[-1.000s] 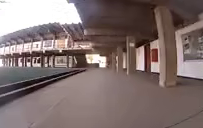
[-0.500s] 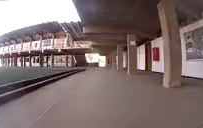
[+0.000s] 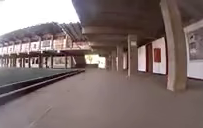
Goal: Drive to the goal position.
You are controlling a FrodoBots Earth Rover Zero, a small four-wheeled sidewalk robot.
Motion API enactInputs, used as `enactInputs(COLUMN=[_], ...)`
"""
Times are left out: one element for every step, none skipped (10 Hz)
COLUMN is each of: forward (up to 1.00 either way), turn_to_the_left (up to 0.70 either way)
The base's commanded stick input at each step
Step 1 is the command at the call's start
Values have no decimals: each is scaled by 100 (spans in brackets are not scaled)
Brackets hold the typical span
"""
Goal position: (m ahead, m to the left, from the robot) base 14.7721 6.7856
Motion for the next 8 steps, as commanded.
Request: enactInputs(forward=[50,50,50,50,50,50,50,50], turn_to_the_left=[0,0,0,0,0,0,0,0])
